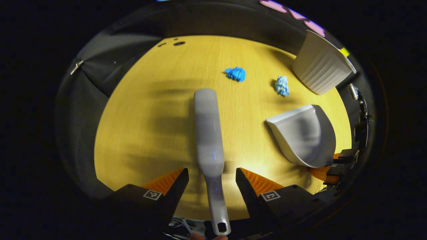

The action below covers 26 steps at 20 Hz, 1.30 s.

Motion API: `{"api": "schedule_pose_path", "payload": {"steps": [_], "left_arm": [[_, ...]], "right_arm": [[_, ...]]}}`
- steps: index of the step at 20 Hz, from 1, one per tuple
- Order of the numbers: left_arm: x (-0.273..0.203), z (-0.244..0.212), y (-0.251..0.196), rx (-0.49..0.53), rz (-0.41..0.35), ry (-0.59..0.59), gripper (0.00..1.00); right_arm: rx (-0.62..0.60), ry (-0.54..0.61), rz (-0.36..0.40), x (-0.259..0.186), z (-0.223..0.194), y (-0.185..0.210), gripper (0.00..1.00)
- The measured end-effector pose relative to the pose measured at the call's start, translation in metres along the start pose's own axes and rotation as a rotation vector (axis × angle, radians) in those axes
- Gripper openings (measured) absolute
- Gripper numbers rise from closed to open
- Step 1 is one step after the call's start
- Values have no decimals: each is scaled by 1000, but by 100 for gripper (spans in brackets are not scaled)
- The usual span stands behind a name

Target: Pick up the small broom and dustpan from the desktop, sweep the trash into the dustpan with the broom, and then empty the trash into the garbage bin.

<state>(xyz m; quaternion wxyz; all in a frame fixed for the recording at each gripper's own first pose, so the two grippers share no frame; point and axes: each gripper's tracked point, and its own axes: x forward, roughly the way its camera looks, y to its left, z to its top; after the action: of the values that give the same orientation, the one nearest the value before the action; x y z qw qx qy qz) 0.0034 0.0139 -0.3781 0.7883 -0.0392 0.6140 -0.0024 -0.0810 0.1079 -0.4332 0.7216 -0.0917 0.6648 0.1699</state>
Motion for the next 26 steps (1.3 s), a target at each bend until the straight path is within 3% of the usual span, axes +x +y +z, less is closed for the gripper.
{"api": "schedule_pose_path", "payload": {"steps": [2, 4, 6, 7, 9, 12, 14, 16, 18, 20, 21, 22, 23, 26], "left_arm": [[11, -5, 2, -15, 15, 43, 90], [16, 3, 5, 45, 31, 34, 87], [17, -4, 7, 98, 62, 100, 84], [18, -6, 4, 113, 63, 123, 77], [19, -12, -1, 141, 60, 161, 48], [17, -11, -1, 213, 26, 178, 29], [16, -1, 4, 284, -17, 165, 26], [21, 22, 24, 303, 4, 127, 20], [24, 46, 37, 312, 2, 124, 26], [30, 77, 49, 383, 29, 103, 22], [33, 93, 50, 422, 37, 92, 22], [36, 106, 46, 454, 36, 87, 22], [40, 118, 41, 484, 31, 87, 22], [51, 146, 26, 584, 45, 90, 22]], "right_arm": [[1, -1, -1, 0, 0, 0, 31], [3, -6, -1, 0, 1, 0, 36], [4, -7, -2, 0, 1, 0, 31], [4, -7, -1, 0, 1, 0, 36], [2, -8, 0, 0, 1, 0, 36], [-2, -13, 0, 0, 1, 0, 36], [-9, -19, 2, 0, 1, 0, 36], [-16, -19, 6, 0, 1, -1, 36], [-35, -14, 18, -1, 1, 0, 35], [-79, 1, 27, -2, 0, 0, 34], [-111, 11, 29, -1, 2, -3, 34], [-136, 21, 27, 2, 4, -7, 40], [-158, 32, 28, 0, 6, -11, 34], [-213, 65, 38, 1, 13, -21, 32]]}}
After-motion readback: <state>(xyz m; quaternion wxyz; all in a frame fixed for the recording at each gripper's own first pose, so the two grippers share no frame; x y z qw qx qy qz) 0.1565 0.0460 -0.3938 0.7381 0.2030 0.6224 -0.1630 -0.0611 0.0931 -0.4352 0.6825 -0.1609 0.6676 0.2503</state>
